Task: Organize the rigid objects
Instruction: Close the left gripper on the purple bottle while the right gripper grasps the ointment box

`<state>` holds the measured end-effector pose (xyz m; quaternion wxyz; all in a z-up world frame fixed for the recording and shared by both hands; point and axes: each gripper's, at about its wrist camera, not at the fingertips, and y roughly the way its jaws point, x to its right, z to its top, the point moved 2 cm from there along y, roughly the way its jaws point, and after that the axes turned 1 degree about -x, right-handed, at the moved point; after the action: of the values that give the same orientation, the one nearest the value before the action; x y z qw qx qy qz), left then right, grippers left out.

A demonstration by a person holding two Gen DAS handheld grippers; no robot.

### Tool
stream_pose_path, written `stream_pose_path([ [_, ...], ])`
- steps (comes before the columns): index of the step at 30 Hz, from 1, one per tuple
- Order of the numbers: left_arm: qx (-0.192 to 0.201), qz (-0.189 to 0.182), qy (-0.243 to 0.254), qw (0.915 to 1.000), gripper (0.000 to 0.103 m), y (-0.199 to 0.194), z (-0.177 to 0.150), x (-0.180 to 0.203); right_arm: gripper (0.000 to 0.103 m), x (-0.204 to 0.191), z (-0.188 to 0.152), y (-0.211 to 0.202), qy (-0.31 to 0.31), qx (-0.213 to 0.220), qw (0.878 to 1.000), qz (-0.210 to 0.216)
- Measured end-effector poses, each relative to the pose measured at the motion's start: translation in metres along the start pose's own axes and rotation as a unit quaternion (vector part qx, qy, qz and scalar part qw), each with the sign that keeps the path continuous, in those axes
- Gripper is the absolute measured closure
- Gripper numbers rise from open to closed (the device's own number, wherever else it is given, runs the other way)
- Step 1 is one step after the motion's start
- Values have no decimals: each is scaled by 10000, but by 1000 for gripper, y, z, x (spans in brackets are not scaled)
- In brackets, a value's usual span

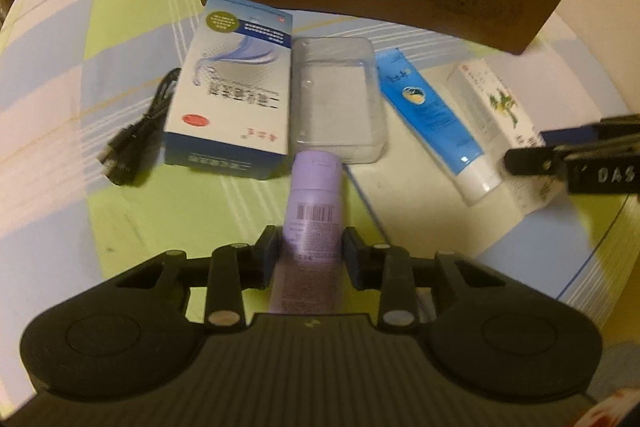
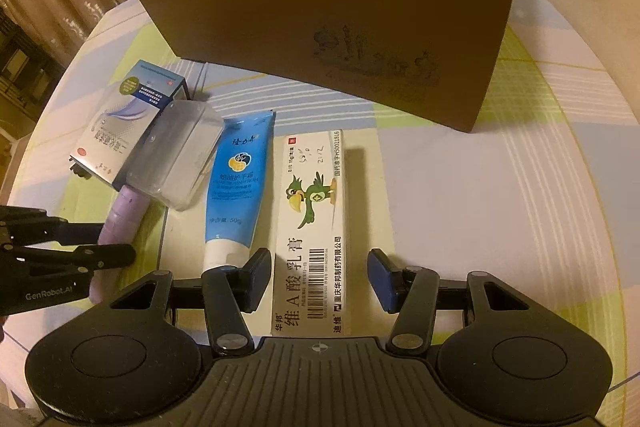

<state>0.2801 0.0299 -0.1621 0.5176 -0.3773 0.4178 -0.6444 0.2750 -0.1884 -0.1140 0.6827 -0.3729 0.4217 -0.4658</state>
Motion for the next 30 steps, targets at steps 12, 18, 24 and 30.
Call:
stream_pose_path([
  [12,182,325,254,9990,72,8,8,14,50,-9,7,13,-210,227,9993,-186],
  [18,240,374,292,9986,70,10,11,18,50,-13,9,18,-419,343,9980,-319],
  [24,274,375,319,9984,72,11,11,19,54,-20,7,23,-798,368,9946,-559],
  [30,340,454,349,9978,73,9,7,23,64,-18,3,20,-875,380,9941,-519],
])
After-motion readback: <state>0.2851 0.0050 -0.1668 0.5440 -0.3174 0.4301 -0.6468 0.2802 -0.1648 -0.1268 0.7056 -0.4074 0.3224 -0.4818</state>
